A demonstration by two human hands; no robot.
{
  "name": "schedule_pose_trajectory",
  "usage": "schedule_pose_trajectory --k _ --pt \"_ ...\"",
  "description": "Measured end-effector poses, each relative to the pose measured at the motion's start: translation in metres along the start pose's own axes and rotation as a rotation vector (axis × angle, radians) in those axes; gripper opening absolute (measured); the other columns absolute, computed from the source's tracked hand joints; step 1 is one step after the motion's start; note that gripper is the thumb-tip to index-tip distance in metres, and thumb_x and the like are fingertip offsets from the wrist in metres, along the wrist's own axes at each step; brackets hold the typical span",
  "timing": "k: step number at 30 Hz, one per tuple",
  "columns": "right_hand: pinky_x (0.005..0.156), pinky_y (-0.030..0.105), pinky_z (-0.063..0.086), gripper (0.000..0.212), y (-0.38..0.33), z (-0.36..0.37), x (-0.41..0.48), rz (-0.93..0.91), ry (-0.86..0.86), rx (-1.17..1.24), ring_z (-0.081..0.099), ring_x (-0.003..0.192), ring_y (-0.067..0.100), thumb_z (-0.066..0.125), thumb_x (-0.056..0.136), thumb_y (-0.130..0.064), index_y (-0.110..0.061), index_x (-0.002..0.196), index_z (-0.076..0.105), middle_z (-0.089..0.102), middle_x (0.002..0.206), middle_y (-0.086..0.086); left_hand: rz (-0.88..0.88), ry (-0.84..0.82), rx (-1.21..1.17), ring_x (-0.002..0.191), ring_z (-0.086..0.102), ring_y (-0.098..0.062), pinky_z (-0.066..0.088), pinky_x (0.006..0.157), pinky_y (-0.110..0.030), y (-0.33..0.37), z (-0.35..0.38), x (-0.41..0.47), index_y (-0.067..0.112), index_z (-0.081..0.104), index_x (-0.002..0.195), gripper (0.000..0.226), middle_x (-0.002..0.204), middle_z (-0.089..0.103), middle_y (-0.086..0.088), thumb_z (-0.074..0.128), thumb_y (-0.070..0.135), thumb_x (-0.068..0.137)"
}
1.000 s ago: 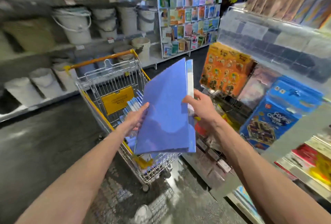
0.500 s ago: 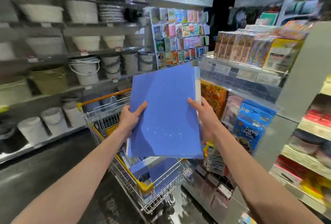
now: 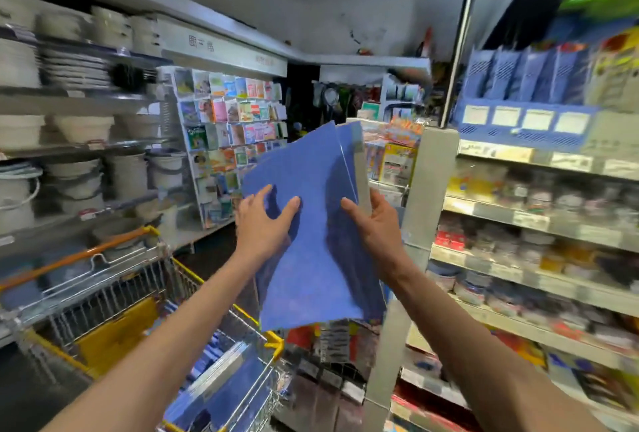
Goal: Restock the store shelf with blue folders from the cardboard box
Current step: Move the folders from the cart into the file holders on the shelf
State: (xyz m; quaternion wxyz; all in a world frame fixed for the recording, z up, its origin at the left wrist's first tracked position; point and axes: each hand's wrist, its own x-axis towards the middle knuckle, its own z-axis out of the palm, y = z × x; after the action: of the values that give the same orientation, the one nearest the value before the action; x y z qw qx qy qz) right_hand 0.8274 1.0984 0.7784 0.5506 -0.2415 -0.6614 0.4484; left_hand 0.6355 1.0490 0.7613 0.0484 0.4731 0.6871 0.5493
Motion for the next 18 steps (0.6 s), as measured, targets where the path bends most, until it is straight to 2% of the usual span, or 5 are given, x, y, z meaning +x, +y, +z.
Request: schedule_pose_trajectory --k 5,8,11,16,18 --pt "0.089 0.042 0.059 0.024 -0.043 -0.031 -0.018 -0.07 0.042 -0.023 0.072 0.104 0.021 0.067 0.096 -0.016 -0.022 0.119 0.069 0.075 0.112 0.003 -0.065 -0.367 -0.516 0.153 0.022 -0.027 0.021 0.124 -0.048 0.099 0.057 -0.018 0.025 0.036 0.157 0.086 0.164 0.032 -0.004 0.046 0.078 0.09" --pt "0.078 0.035 0.058 0.028 -0.061 -0.045 -0.025 -0.023 0.048 0.047 0.074 0.095 0.018 0.061 0.099 -0.028 -0.015 0.122 0.068 0.077 0.103 0.0 -0.127 -0.451 -0.778 0.129 0.058 -0.033 0.049 0.106 -0.05 0.13 0.071 -0.031 0.021 0.052 0.145 0.097 0.137 0.062 -0.011 0.046 0.089 0.078" --pt "0.07 0.026 0.057 0.033 -0.068 -0.057 -0.031 0.013 0.045 0.031 0.074 0.096 0.015 0.056 0.1 -0.037 -0.019 0.126 0.068 0.077 0.104 -0.003 0.001 -0.593 -0.844 0.115 0.068 -0.031 0.061 0.086 -0.05 0.147 0.082 -0.041 0.034 0.04 0.152 0.085 0.135 0.063 -0.016 0.055 0.081 0.083" --pt "0.085 0.036 0.058 0.029 -0.072 -0.096 -0.036 0.043 0.077 0.046 0.072 0.103 0.018 0.05 0.102 -0.04 -0.029 0.118 0.072 0.076 0.109 -0.001 0.153 -0.579 -0.767 0.123 0.061 -0.005 0.055 0.099 -0.029 0.162 0.105 -0.053 0.038 0.031 0.155 0.061 0.144 0.056 0.007 0.052 0.054 0.1" --pt "0.089 0.036 0.057 0.027 -0.074 -0.11 -0.036 0.056 0.067 0.033 0.071 0.105 0.015 0.049 0.103 -0.039 -0.032 0.113 0.073 0.076 0.11 -0.004 0.154 -0.579 -0.765 0.132 0.055 -0.009 0.047 0.111 -0.039 0.162 0.11 -0.057 0.033 0.038 0.152 0.057 0.146 0.055 0.006 0.047 0.057 0.101"
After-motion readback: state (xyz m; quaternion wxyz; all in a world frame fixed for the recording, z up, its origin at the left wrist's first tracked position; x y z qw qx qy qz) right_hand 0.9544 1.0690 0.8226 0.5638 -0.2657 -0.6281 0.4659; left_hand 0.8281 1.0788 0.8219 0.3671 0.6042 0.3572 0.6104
